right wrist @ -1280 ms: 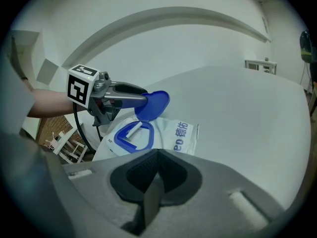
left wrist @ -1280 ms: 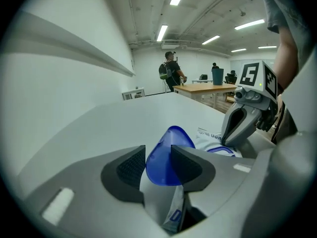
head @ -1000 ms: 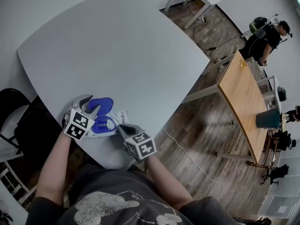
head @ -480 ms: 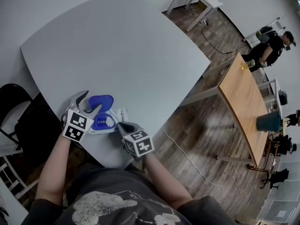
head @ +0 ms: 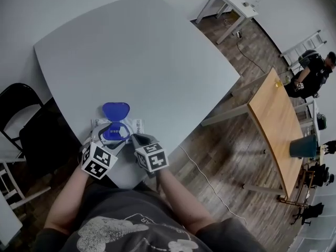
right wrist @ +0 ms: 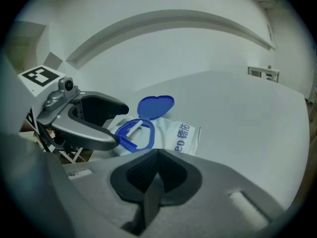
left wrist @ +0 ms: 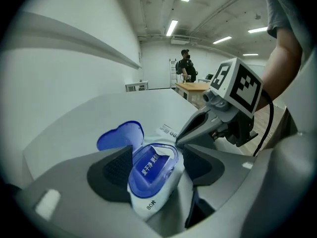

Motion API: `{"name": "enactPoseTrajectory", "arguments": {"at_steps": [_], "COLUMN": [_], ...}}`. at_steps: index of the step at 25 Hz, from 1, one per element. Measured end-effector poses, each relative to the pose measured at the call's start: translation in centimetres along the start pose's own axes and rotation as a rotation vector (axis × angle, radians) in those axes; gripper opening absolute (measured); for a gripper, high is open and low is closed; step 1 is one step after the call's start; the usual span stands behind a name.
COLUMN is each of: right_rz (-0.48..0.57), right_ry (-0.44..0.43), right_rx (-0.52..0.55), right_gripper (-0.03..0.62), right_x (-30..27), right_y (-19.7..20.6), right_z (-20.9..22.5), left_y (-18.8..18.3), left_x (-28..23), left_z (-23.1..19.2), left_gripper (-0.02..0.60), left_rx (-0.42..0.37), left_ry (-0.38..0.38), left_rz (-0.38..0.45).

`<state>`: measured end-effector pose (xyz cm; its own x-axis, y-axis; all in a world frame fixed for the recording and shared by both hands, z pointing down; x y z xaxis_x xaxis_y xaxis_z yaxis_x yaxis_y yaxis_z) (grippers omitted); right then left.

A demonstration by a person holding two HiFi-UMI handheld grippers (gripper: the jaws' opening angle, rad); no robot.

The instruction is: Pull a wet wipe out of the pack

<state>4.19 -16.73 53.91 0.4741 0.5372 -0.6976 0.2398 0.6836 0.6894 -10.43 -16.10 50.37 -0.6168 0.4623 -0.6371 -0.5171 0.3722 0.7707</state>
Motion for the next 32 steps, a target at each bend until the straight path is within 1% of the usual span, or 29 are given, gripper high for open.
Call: {"name": "enactPoseTrajectory", "arguments": {"at_steps": [3, 6, 10, 13, 14, 16, 21, 24, 32], "right_rz": [0.001, -0.003, -0.003, -0.003, -0.003, -0.003, -0.003, -0.003, -0.005], "right_ry": [-0.009, -0.014, -0.027, -0.037, -0.039, -0.045, -0.056, -0.061, -0.072], "right_rx": [0.021, 0.023, 0.047, 0.058, 0.062, 0.071, 0.092, 0.100, 0.117], "right_gripper": [-0.008, -0.008, -0.008, -0.008, -0.008, -0.008, -0.008, -0.008, -0.008], "right_x": [-0.2, -0.2, -0.1, -0.1, -0.2, -0.4, -0.2, -0.2, -0.3], "right_y": [-0.1, -0.3, -0.3, -0.5, -0.4, -0.4, -0.4, -0.5, -0.5], "right_z": [-0.2, -0.6, -0.5, -0.4, -0.4, -0.5, 0.0, 0.1, -0.2], "left_y": [0.5, 0.7, 0.5, 0.3, 0.4, 0.6, -0.2, 0.2, 2.5], "left_x": [-0.8, -1.6, -2.0, -1.8, -1.6, -1.1, 0.6, 1.7, 3.2], "left_z": [0.5, 0.5, 0.5, 0.6, 0.6, 0.7, 0.8, 0.6, 0.7], "left_gripper": [0.326, 0.290, 0.201, 0.148, 0.122, 0.038, 0.026, 0.026, 0.026], "left_rx": [0.026, 0.034, 0.028, 0.036, 0.041, 0.061, 0.115, 0.160, 0.225], "left_ry": [-0.036, -0.096, -0.174, -0.209, -0.222, -0.253, -0.332, -0.370, -0.442], "left_rz": [-0.026, -0.046, -0.055, -0.049, -0.043, -0.024, 0.019, 0.032, 0.001]}}
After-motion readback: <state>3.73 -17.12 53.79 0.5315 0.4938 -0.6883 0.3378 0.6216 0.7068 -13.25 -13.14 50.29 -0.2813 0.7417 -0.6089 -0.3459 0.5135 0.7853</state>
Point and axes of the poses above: the fingertips, and each gripper's own axes: x backward along the fingers, z to its right, y out of its underside, the point moved 9 cm from there along x, backward along the fingers, and after that the axes turned 5 degrees about y, right-handed, at the moved point
